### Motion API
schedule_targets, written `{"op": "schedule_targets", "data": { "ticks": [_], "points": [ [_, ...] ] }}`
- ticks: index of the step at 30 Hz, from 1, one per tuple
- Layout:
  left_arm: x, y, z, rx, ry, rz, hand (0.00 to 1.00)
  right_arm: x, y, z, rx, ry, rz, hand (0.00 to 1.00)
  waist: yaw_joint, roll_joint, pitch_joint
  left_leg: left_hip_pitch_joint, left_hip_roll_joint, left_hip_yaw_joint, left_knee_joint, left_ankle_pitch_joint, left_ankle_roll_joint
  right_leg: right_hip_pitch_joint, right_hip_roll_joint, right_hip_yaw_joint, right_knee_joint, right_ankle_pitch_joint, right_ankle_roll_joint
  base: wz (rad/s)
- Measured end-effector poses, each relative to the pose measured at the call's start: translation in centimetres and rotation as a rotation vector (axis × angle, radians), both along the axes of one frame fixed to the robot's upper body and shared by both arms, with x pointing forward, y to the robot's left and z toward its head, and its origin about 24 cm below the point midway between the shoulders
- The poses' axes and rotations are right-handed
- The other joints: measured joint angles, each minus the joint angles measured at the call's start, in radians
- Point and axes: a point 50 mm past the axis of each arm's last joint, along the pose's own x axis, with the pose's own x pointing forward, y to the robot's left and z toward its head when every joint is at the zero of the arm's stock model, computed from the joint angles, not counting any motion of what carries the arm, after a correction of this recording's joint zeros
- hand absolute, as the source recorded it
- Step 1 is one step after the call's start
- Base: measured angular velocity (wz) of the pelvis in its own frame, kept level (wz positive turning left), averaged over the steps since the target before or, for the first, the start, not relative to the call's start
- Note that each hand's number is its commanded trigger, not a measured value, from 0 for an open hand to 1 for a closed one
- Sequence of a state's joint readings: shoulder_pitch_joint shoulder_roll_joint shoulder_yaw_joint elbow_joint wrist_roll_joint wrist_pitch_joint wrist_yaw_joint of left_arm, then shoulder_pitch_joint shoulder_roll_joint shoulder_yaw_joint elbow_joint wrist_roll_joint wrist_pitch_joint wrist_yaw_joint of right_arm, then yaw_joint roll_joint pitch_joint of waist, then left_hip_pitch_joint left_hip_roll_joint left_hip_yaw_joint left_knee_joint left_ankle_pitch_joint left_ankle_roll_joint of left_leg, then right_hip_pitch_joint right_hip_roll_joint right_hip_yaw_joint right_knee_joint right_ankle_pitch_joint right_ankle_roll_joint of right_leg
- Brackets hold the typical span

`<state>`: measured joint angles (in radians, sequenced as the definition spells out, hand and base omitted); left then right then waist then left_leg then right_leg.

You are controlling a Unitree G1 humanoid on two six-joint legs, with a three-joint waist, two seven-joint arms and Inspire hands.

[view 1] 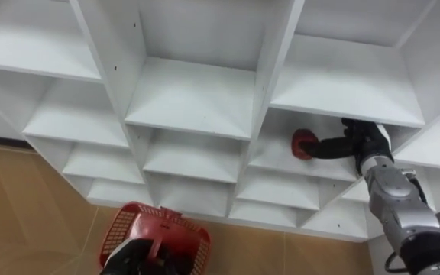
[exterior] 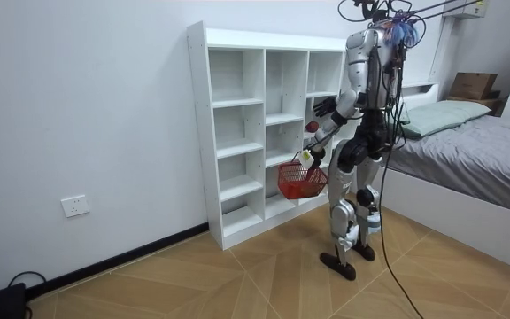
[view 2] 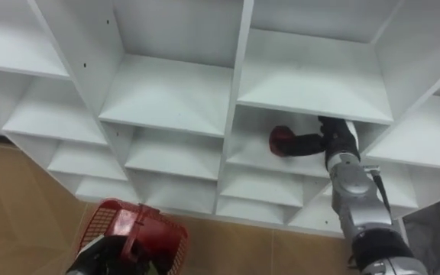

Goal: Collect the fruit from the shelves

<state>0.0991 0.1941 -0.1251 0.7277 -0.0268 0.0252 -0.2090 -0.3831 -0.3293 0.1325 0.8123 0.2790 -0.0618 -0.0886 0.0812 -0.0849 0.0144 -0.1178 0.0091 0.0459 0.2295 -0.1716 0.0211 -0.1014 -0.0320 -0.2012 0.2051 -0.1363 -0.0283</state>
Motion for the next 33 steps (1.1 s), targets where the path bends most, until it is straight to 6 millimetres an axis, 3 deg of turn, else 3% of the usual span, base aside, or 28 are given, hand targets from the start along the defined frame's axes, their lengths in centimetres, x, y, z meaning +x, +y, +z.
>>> {"op": "schedule_targets", "data": {
  "ticks": [10,24,28,31,33],
  "points": [
    [0.2,-0.7,0.0,-0.004,0.0,-0.035,1.0,0.1,0.0,0.2,0.002,-0.001,0.017,0.0,0.003,0.002,0.0039,-0.017,-0.002,-0.02,0.003,0.0,0.001,-0.008,-0.003,-0.027,-0.001,-0.001,0.001,0.06],
    [0.6,-0.8,0.0,-0.004,-0.006,-0.038,1.0,1.0,-0.3,0.5,-0.036,0.017,0.021,0.0,0.01,0.003,0.0096,-0.064,-0.005,-0.015,0.01,0.002,0.003,-0.053,-0.005,-0.026,0.003,-0.001,0.001,0.0],
    [0.6,-0.8,0.1,-0.001,-0.01,-0.035,1.0,1.1,-0.3,0.4,-0.047,0.024,0.021,0.0,0.011,0.007,0.014,-0.082,-0.004,-0.015,0.01,0.002,0.003,-0.07,-0.005,-0.026,0.004,-0.001,0.001,0.0],
    [0.7,-1.0,-0.1,-0.004,-0.006,-0.032,1.0,1.1,-0.3,0.4,-0.064,0.027,0.029,0.0,0.012,0.022,0.0239,-0.085,-0.005,-0.015,0.009,0.002,0.003,-0.076,-0.005,-0.021,0.007,-0.001,0.001,0.0],
    [1.0,-1.1,-0.1,0.001,-0.004,-0.028,1.0,1.0,-0.4,0.4,-0.085,0.034,0.037,0.0,0.013,0.029,0.0256,-0.093,-0.004,-0.014,0.009,0.002,0.003,-0.085,-0.004,-0.02,0.008,-0.001,0.001,0.0]
  ]
}}
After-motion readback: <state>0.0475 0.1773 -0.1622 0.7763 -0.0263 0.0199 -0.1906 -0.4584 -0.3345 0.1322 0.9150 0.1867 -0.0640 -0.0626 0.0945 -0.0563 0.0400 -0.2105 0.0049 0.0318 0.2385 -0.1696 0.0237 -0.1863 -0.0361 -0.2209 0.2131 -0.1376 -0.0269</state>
